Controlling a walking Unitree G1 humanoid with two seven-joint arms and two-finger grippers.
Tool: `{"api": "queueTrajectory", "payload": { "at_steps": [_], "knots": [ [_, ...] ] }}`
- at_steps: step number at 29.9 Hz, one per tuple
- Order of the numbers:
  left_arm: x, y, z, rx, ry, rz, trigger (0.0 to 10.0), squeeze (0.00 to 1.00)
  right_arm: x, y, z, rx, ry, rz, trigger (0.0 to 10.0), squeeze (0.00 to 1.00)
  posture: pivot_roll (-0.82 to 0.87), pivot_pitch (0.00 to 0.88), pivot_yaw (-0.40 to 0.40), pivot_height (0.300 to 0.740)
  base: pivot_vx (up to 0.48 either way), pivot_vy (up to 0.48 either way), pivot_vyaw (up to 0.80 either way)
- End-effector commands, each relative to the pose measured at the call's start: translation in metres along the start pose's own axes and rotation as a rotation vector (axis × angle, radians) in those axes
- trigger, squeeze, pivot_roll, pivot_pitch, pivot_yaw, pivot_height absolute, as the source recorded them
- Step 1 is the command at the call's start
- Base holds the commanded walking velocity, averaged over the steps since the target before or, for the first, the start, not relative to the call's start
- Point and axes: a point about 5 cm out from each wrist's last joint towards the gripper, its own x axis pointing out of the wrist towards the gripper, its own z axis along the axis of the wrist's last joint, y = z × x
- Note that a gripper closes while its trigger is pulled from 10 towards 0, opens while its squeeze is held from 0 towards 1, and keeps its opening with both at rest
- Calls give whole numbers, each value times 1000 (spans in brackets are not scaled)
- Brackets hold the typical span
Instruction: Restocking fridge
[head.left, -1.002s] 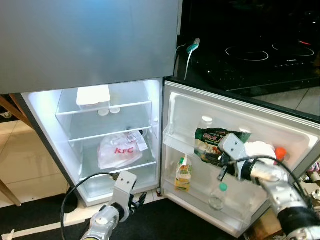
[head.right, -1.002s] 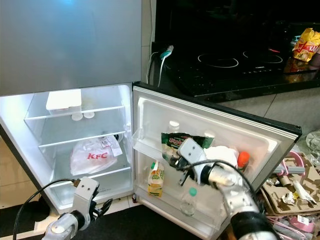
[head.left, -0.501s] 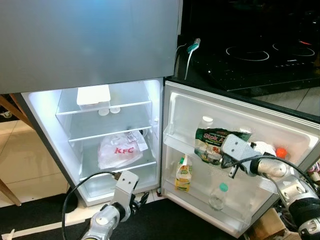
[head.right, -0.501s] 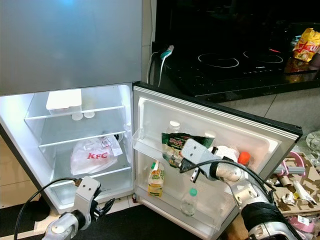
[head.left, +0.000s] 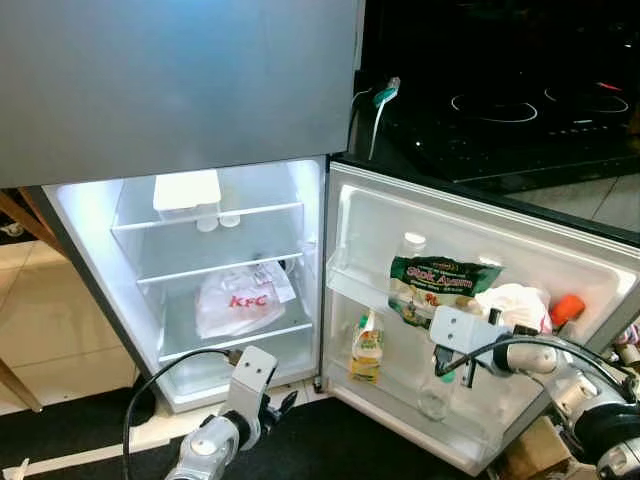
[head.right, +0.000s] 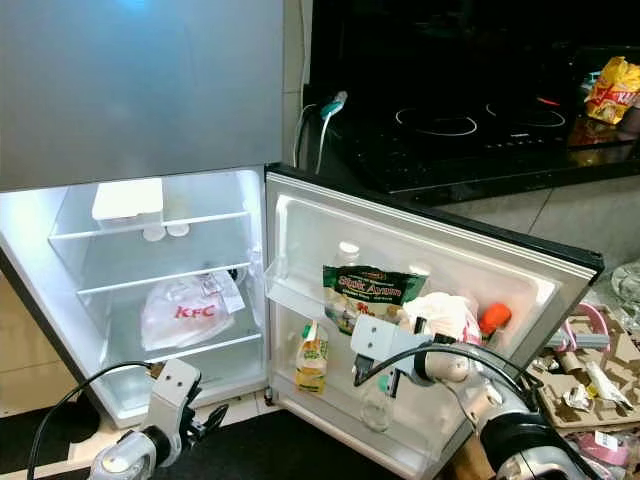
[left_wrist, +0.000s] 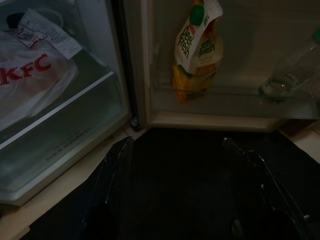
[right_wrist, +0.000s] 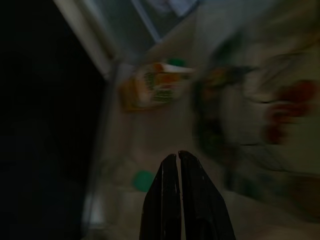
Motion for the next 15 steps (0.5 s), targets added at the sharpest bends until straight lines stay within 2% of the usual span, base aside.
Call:
{"api": "queueTrajectory", "payload": {
  "at_steps": [1,4,5,9,10,12,15],
  "knots": [
    [-4,4,-5,15,30,3,10000,0,0,3,0,36,-25,26,0,0,-3,0,-29,738,0,0,0],
    [-4,4,-5,15,32,3,10000,0,-1,5,5,70,-66,57,0,0,-3,0,-29,738,0,0,0],
    [-4,4,-6,15,37,6,10000,0,-2,5,11,85,-109,81,0,0,-3,0,-29,738,0,0,0],
    [-4,4,-7,16,44,13,10000,0,-4,-5,17,70,-134,19,0,0,-3,0,-29,738,0,0,0],
    [-4,4,-7,15,45,19,10000,0,-5,-13,16,47,-104,-28,0,0,-2,0,-30,738,0,0,0],
    [-4,4,-7,14,46,22,10000,0,-6,-15,15,39,-92,-41,0,0,-2,0,-30,738,0,0,0],
    [-4,3,-8,8,49,22,10000,0,-12,-27,8,-32,2,-101,0,0,-1,0,-31,738,0,0,0]
  ]
}}
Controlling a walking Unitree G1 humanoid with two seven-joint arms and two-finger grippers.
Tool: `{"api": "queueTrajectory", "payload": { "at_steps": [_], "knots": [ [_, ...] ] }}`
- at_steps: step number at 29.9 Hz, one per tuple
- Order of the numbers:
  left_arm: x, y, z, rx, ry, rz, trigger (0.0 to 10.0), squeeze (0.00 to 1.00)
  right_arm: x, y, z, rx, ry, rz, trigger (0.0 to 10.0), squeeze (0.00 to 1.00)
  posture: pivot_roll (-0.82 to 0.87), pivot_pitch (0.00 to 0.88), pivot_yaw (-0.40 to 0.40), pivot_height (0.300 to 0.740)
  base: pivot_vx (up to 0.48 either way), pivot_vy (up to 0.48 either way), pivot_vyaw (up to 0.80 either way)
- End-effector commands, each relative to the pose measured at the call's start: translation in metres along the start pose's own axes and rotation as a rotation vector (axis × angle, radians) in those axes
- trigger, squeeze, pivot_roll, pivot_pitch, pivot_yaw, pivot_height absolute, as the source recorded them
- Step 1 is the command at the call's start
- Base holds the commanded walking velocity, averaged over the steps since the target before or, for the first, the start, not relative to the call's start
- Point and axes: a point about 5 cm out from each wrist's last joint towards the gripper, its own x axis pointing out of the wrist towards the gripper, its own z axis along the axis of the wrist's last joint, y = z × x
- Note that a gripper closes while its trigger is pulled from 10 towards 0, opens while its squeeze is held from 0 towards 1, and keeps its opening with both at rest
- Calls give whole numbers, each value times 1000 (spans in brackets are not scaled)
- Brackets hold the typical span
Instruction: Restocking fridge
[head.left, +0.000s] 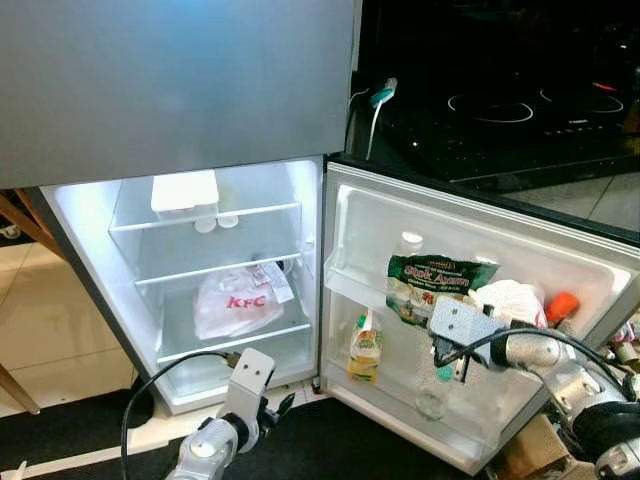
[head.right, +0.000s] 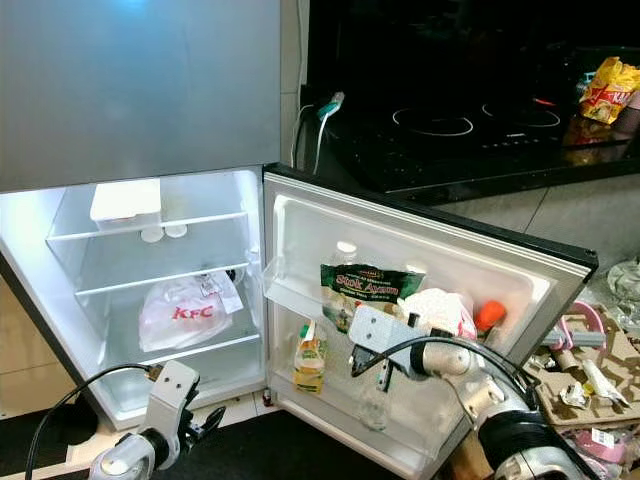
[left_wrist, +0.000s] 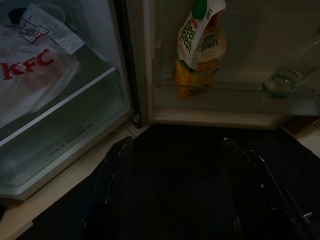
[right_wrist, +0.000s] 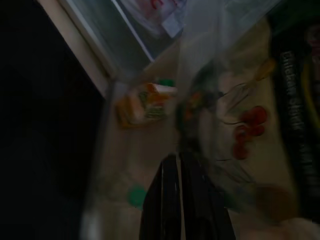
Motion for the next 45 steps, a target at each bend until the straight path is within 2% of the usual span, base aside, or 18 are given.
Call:
{"api": "queueTrajectory", "payload": {
  "at_steps": [1,10,16,21,28,36,45],
  "knots": [
    [-3,3,-5,12,33,0,10000,0,-3,-5,-5,-26,53,-27,0,0,-1,0,-31,738,0,0,0],
    [-5,3,-8,9,41,2,10000,0,-7,-10,-17,-79,153,-52,0,0,-3,0,-33,738,0,0,0],
    [-5,2,-9,7,45,3,10000,0,-5,-9,-19,-86,168,-65,0,0,-3,0,-33,738,0,0,0],
    [-6,2,-10,9,46,2,10000,0,-2,-17,-18,-69,199,-184,0,0,-1,0,-32,738,0,0,0],
    [-5,2,-9,11,41,1,10000,0,-3,-27,-12,-52,182,-253,0,0,-1,0,-32,738,0,0,0],
    [-4,1,-6,15,20,-8,10000,0,-3,-34,-3,-71,159,-262,0,0,0,0,-33,738,0,0,0],
    [-3,1,-1,22,-7,-19,10000,0,4,-26,-6,-93,178,-228,0,0,0,0,-33,738,0,0,0]
  ]
}}
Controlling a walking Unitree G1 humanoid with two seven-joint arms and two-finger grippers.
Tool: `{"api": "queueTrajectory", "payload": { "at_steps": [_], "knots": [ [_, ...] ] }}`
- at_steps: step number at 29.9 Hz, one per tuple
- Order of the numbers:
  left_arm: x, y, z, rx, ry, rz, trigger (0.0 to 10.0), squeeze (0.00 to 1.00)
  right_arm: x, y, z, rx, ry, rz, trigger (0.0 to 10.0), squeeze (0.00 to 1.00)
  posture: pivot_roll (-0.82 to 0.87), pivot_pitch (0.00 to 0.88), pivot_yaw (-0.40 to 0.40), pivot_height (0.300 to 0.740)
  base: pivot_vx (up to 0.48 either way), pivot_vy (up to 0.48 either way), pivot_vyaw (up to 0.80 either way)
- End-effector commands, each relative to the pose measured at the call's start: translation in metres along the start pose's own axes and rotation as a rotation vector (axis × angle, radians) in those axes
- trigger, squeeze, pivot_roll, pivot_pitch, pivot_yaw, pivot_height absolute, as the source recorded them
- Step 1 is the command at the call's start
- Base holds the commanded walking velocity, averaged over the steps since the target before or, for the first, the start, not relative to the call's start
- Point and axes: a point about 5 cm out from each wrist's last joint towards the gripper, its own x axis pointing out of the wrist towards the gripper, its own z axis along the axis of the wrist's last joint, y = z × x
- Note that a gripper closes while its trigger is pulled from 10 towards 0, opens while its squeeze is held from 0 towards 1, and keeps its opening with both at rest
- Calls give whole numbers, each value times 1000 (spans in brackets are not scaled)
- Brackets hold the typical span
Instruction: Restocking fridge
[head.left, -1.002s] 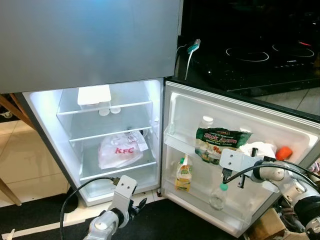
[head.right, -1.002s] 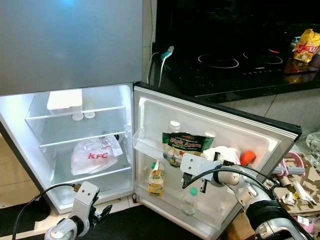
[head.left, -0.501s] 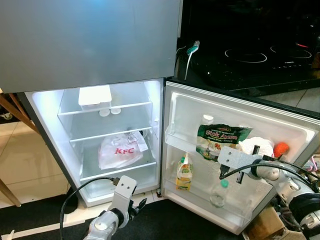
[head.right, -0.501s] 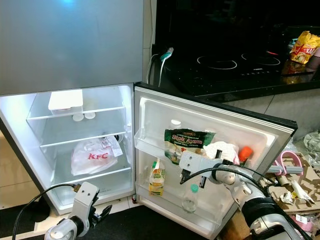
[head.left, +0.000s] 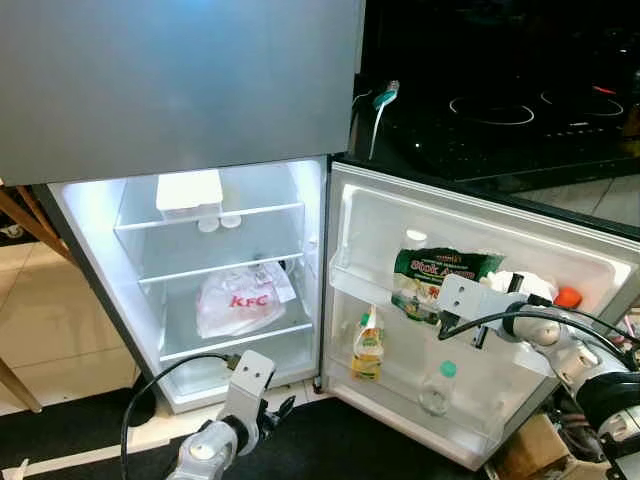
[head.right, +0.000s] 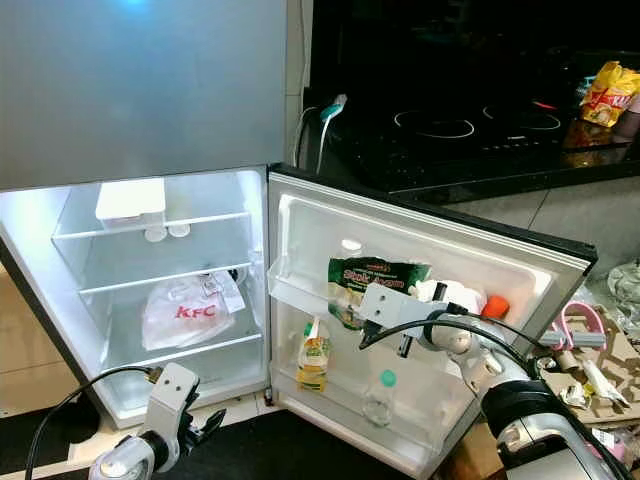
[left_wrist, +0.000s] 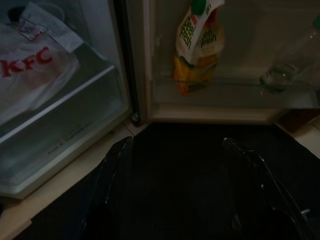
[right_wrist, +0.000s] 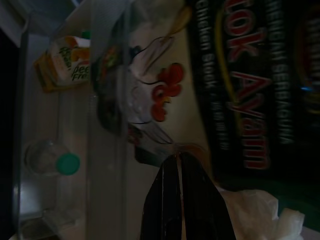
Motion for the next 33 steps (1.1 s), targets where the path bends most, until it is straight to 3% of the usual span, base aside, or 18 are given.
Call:
{"api": "queueTrajectory", "payload": {
  "at_steps": [1,5,16,25,29,31,32,33],
  "knots": [
    [-2,2,-1,17,4,-5,10000,0,1,2,0,-8,3,5,0,0,0,0,-33,738,0,0,0],
    [-3,3,-1,21,9,-7,10000,0,6,19,-5,-42,35,82,0,0,1,0,-33,738,0,0,0],
    [-3,4,-1,28,9,-12,10000,0,8,37,-2,-63,1,211,0,0,3,0,-29,738,0,0,0],
    [-3,3,0,33,0,-18,10000,0,0,60,12,35,-146,478,0,0,3,0,-29,738,0,0,0],
    [-3,3,1,33,-4,-20,10000,0,-6,53,29,91,-256,517,0,0,3,0,-28,738,0,0,0],
    [-3,3,0,35,-4,-21,10000,0,-23,26,64,187,-462,514,0,0,3,0,-28,738,0,0,0],
    [-3,3,0,35,-4,-21,10000,0,-23,26,64,187,-462,514,0,0,3,0,-28,738,0,0,0],
    [-3,3,0,35,-3,-21,10000,0,-31,13,78,218,-550,502,0,0,3,0,-28,738,0,0,0]
  ]
}}
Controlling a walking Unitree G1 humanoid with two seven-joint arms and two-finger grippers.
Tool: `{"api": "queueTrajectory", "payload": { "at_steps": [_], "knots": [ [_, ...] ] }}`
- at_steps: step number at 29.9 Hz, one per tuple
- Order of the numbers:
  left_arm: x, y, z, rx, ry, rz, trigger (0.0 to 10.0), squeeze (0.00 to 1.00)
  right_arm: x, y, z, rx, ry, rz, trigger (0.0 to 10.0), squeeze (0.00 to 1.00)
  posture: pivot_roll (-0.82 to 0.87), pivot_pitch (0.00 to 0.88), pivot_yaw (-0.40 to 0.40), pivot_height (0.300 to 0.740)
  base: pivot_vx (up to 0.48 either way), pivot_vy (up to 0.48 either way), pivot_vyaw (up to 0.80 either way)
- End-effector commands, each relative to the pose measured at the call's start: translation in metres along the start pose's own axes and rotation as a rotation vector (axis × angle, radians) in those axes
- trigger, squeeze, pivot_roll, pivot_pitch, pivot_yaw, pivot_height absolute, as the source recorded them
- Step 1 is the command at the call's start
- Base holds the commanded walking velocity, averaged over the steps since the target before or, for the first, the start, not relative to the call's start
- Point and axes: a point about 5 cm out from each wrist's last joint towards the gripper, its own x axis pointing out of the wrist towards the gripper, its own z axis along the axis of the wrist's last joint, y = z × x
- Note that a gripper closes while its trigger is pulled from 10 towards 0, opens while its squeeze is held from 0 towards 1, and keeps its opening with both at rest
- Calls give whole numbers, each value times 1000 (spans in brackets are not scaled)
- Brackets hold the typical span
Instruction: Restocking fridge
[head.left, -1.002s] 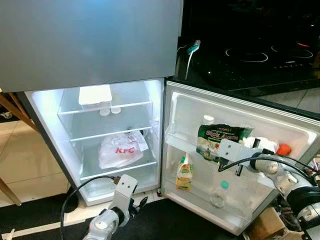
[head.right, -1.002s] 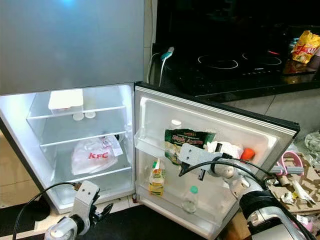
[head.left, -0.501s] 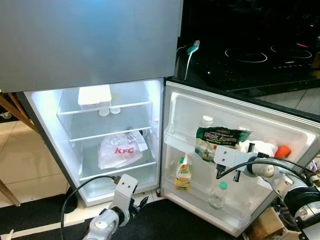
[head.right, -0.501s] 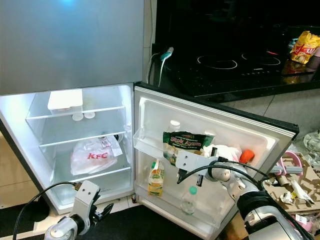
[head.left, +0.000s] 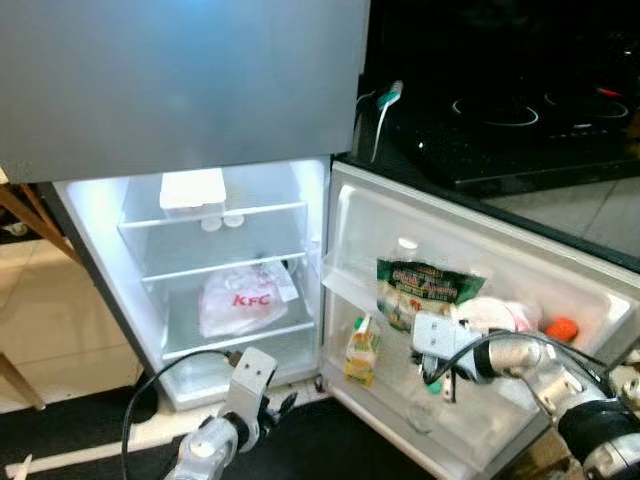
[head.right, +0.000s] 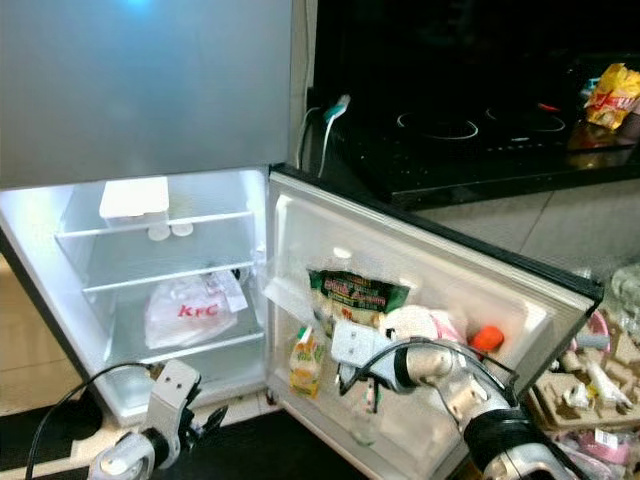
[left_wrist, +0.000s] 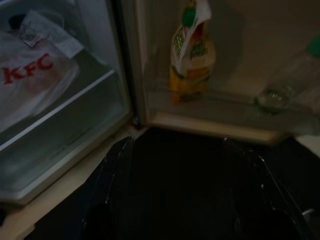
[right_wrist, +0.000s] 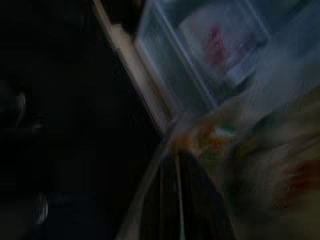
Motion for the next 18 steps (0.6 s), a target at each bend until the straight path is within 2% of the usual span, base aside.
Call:
{"api": "queueTrajectory", "payload": {
  "at_steps": [1,2,4,5,7,9,11,12,14,16,17,18],
  "knots": [
    [-3,2,-2,15,8,-3,10000,0,-9,-10,21,3,-101,-19,0,0,3,0,-28,738,0,0,0],
    [-3,2,-2,15,10,-2,10000,0,-14,-15,37,5,-177,-30,0,0,3,0,-28,738,0,0,0],
    [-3,2,-3,15,12,-2,10000,0,-39,-31,91,33,-474,-68,0,0,1,0,-27,738,0,0,0],
    [-3,2,-3,15,12,-2,10000,0,-39,-31,91,33,-474,-68,0,0,1,0,-27,738,0,0,0],
    [-3,2,-3,13,12,-3,10000,0,-67,-41,130,37,-709,-95,0,0,-2,0,-30,738,0,0,0],
    [-3,2,-3,13,12,-3,10000,0,-67,-41,130,37,-709,-95,0,0,-2,0,-30,738,0,0,0],
    [-3,2,-3,10,12,-2,10000,0,-96,-55,156,58,-899,-184,0,0,-2,0,-30,738,0,0,0],
    [-3,2,-3,10,12,-2,10000,0,-96,-55,156,58,-899,-184,0,0,-2,0,-30,738,0,0,0],
    [-2,2,-2,7,14,-1,10000,0,-120,-71,166,122,-1010,-295,0,0,-1,0,-34,738,0,0,0],
    [-2,2,-3,5,19,1,10000,0,-136,-94,156,179,-972,-463,0,0,-1,0,-34,738,0,0,0],
    [-1,1,-3,3,23,3,10000,0,-141,-105,144,187,-889,-578,784,0,-1,0,-34,738,0,0,0],
    [-1,1,-3,3,23,3,10000,0,-141,-105,144,187,-889,-578,784,0,-1,0,-34,738,0,0,0]
  ]
}}
